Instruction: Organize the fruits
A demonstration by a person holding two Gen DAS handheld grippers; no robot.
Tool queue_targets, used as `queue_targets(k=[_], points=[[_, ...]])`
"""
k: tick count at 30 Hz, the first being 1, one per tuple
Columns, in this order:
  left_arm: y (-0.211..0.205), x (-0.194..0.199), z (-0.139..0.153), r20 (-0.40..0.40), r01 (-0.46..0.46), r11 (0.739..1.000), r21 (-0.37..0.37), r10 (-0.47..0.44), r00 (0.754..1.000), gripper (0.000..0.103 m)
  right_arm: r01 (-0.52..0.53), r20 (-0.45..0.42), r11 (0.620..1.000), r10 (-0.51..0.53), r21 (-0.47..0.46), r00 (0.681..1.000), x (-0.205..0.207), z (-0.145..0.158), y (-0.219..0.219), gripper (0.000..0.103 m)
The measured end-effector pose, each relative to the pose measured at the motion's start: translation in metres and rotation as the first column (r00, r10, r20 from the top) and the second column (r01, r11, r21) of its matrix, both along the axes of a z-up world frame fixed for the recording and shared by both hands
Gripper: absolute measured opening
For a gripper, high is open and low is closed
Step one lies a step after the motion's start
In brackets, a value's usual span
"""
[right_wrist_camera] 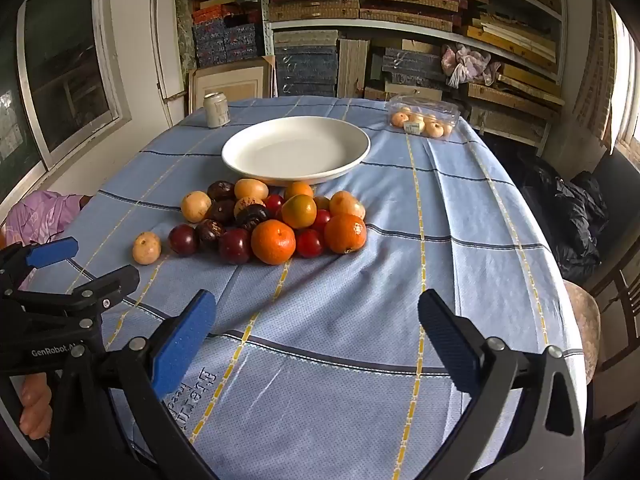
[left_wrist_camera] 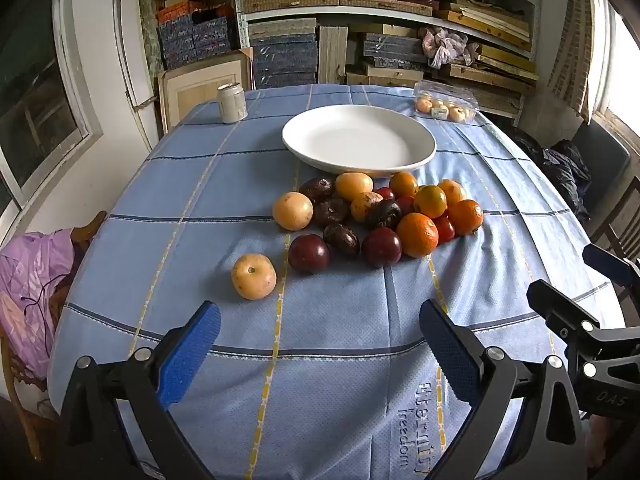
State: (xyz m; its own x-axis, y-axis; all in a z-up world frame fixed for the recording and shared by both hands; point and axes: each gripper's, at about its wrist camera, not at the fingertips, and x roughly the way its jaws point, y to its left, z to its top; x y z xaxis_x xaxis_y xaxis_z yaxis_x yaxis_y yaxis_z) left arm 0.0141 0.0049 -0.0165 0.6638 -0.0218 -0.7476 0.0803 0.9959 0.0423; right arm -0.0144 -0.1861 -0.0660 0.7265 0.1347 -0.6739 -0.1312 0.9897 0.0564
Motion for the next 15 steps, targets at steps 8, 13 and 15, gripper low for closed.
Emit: queue_targets(k=[8,13,15], points=[[0.0004,0.0004,0.0003,-0.002,0.001,1.0,-0.002,-0.001,1.0,0.1,0.0,-0.001,1.0,0.0,0.004,1.0,-0.0003,-0.0005,-0.0001,0.099],[0.0003,0.0009,-0.0005,-0.002,0.0,1.0,0.0,0.0,1.0,0.1,0.001,-0.001,1.0,-0.001,0.006,1.0,-0.0001,-0.0009,-0.0003,0.099],[0.0004,0.0009,-0.0012,-0.003,0.0,1.0,0.0,0.0,1.0,0.1,0.0,0.0,1.0,0.0,0.005,1.0,0.0,-0.0015,-0.0004,0.099]])
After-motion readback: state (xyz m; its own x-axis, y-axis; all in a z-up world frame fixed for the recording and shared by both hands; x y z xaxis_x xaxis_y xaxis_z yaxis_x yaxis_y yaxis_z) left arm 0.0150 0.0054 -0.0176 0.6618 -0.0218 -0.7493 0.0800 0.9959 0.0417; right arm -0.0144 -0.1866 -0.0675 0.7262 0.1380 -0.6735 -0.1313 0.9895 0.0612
